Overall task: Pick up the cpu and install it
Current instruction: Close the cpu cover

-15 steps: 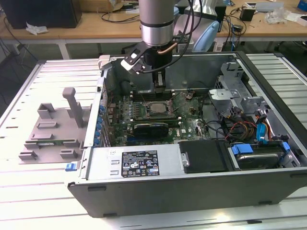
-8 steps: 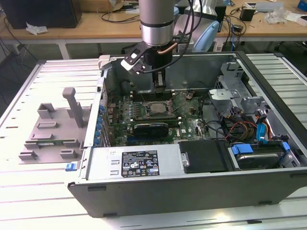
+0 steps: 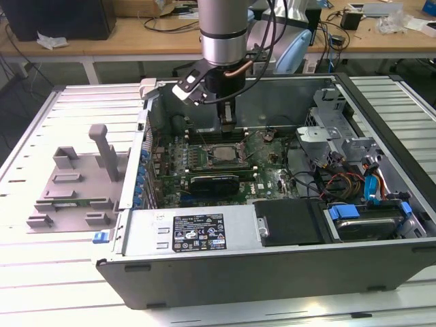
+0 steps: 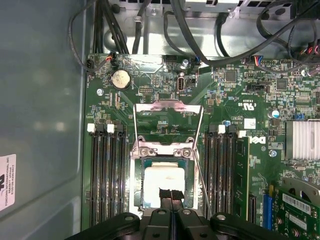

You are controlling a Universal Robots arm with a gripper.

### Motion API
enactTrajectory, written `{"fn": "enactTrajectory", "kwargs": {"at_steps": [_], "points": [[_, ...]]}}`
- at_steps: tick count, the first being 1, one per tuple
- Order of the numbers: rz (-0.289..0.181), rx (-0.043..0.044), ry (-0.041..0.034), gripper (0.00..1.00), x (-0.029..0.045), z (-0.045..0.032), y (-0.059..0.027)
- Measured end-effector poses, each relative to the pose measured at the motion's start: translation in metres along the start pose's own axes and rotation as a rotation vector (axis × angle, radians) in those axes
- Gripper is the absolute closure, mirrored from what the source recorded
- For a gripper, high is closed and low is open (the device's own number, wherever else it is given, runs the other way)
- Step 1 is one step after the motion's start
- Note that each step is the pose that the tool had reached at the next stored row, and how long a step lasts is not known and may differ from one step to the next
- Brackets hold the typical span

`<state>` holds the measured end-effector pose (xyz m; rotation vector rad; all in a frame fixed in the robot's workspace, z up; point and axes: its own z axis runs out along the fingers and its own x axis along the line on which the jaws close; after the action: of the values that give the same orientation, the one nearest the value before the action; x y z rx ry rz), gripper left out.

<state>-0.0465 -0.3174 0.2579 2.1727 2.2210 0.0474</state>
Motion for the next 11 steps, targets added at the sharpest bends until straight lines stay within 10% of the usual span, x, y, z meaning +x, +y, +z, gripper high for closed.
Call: {"fn": "enactTrajectory", "kwargs": {"at_steps": [11], "points": [[0.0,0.0,0.0,0.89,-0.0006,0.0013,0.0278]]}}
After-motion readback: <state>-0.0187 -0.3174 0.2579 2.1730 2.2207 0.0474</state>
